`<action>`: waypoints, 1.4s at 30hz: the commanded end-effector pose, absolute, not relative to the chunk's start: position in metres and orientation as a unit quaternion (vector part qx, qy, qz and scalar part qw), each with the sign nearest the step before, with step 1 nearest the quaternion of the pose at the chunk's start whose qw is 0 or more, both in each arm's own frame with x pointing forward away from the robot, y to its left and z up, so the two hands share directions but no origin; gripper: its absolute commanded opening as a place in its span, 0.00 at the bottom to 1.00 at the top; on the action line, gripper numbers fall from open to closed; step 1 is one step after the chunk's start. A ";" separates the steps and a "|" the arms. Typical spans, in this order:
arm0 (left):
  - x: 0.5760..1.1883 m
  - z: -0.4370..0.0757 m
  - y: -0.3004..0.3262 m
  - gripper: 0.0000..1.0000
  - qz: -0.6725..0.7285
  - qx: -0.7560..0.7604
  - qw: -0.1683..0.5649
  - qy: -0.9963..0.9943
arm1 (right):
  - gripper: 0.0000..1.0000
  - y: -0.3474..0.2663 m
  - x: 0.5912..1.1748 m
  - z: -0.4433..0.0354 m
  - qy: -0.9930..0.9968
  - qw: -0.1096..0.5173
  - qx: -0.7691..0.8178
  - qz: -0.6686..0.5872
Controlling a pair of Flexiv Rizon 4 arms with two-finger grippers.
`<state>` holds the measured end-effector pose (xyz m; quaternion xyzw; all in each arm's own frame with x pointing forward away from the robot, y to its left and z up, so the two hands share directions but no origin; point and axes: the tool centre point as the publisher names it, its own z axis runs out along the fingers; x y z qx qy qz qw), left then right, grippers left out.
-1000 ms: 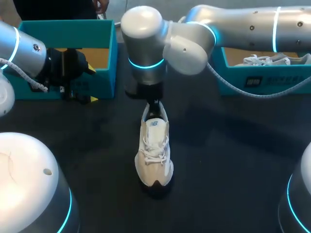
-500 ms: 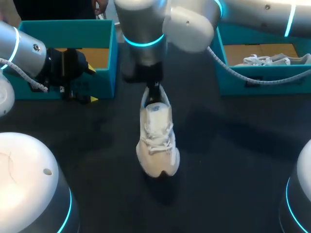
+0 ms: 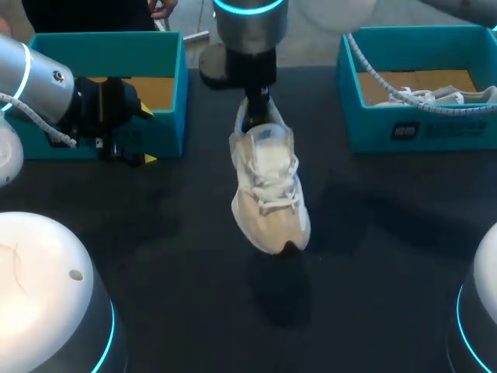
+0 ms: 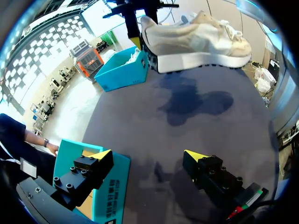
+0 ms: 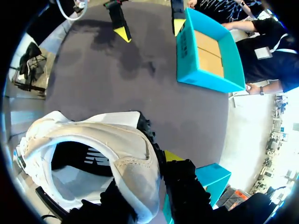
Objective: Take the shoe out of the shoebox, open the shoe tongue, remove and reinsert the insole, then place the shoe into the shoebox
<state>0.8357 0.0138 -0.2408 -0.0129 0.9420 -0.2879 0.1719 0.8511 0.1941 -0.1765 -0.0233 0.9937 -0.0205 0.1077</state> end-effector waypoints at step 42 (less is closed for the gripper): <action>0.835 -0.241 0.014 1.00 -0.286 -0.013 0.172 0.943 | 0.00 0.167 0.864 -0.164 0.992 0.127 -0.008 0.013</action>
